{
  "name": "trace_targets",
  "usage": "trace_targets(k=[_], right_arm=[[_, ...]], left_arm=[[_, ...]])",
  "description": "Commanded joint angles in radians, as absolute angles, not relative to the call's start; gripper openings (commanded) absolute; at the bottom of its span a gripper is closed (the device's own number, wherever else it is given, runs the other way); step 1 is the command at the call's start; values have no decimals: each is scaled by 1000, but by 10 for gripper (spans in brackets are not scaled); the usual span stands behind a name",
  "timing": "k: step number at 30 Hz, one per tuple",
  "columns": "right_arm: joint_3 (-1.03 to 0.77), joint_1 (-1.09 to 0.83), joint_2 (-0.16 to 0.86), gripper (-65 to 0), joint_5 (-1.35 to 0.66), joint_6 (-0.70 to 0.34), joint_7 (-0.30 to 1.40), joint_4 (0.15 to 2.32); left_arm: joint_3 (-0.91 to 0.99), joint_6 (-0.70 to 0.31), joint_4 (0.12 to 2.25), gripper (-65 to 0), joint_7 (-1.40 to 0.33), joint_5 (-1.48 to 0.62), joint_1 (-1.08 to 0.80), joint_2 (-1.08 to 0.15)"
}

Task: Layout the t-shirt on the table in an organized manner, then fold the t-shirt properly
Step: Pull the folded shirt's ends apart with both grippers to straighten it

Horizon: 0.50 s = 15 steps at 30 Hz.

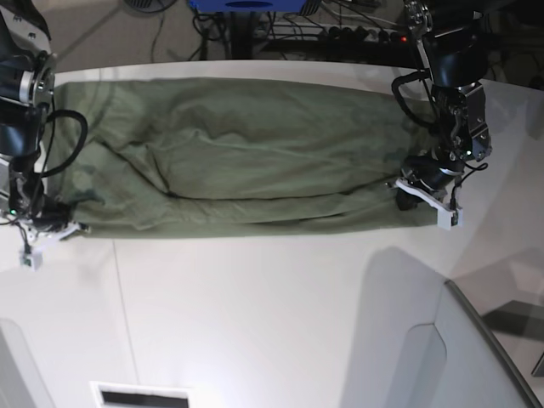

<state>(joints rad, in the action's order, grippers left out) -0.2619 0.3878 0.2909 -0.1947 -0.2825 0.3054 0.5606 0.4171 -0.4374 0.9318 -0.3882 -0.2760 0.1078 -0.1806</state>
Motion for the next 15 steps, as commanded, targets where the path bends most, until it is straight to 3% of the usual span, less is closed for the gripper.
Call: trace_targets(k=[1,12,15], right_arm=[[-266,407,312,-650,-188,-259,300,568],[-268,400,306,-650,-193,-252,297,659],[-268,394,306,-650,-193,-205,300,694]], left_arm=[[420,-437,941,-650,-384,-271,116,-194],[420,-437,951,-650,-384,-277,120,-199],[421,-437,955,-650,-384,-277,127,-197]])
